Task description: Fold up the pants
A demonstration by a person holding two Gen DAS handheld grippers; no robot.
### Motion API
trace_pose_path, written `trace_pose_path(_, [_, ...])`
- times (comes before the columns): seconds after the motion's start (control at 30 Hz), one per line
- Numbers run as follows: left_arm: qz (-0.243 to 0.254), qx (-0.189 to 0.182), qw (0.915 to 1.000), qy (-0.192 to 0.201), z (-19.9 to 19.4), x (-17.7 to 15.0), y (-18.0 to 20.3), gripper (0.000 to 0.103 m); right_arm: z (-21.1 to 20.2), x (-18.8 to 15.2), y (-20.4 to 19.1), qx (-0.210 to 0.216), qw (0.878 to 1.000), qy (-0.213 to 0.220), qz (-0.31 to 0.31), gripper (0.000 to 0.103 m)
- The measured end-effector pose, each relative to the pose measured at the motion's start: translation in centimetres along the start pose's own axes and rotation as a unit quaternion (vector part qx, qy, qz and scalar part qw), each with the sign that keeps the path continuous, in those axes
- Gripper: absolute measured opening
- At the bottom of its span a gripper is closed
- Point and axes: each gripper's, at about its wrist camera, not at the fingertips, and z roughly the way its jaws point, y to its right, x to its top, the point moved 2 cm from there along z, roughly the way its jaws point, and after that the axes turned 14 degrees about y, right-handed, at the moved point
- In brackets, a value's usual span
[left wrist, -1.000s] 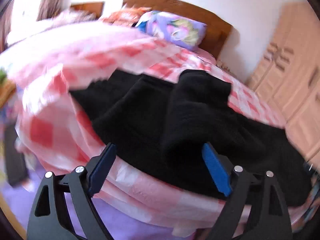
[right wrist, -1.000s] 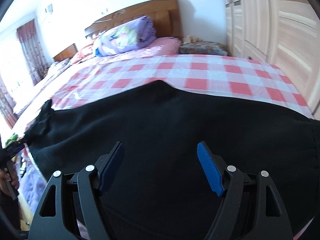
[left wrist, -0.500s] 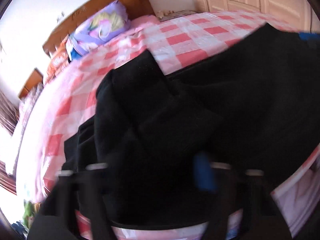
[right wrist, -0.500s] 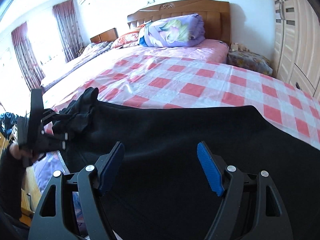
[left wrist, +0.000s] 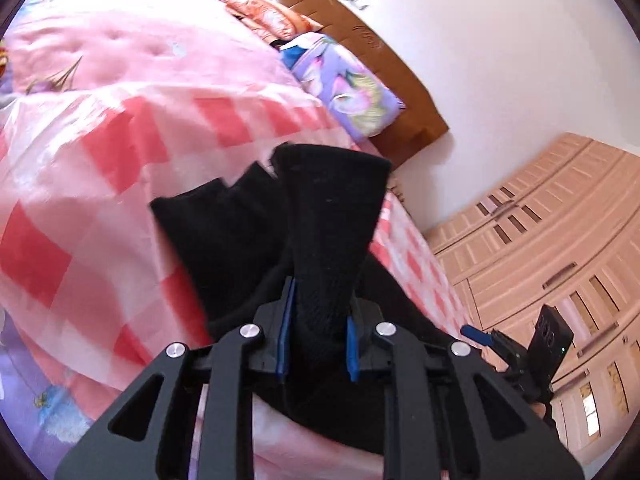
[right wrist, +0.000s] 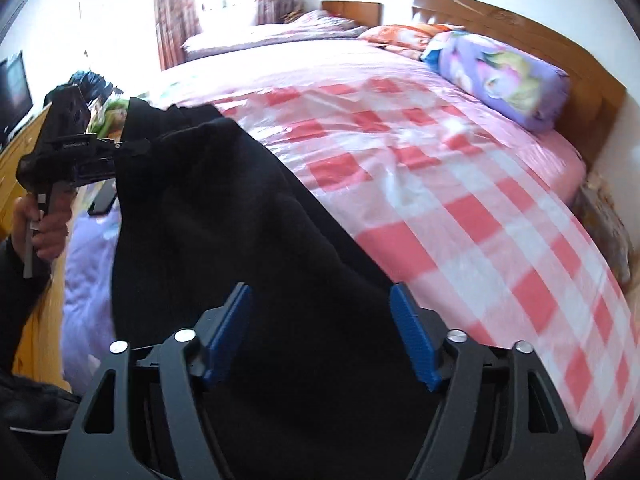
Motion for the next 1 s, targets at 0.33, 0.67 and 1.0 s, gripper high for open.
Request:
trace_pose_path(0.33, [0.007, 0.012, 0.9999, 0.000, -1.9, 0.0, -1.5, 0.035, 4.9, 0.1, 0.8, 0.035, 0.999, -0.040, 0.003, 0.031])
trace_pose_path(0.67, [0.075, 0.006, 0.9958, 0.052, -3.4, 0.8, 2.1, 0.019, 2.1, 1.8, -1.1, -0.028, 0.997, 0.027, -0.060, 0.013])
trace_pose_path(1.0, [0.117, 0.107, 0.9870, 0.027, -1.7, -1.0, 0.2, 0.035, 4.0, 0.2, 1.1, -0.017, 1.000, -0.006, 0.008, 0.062])
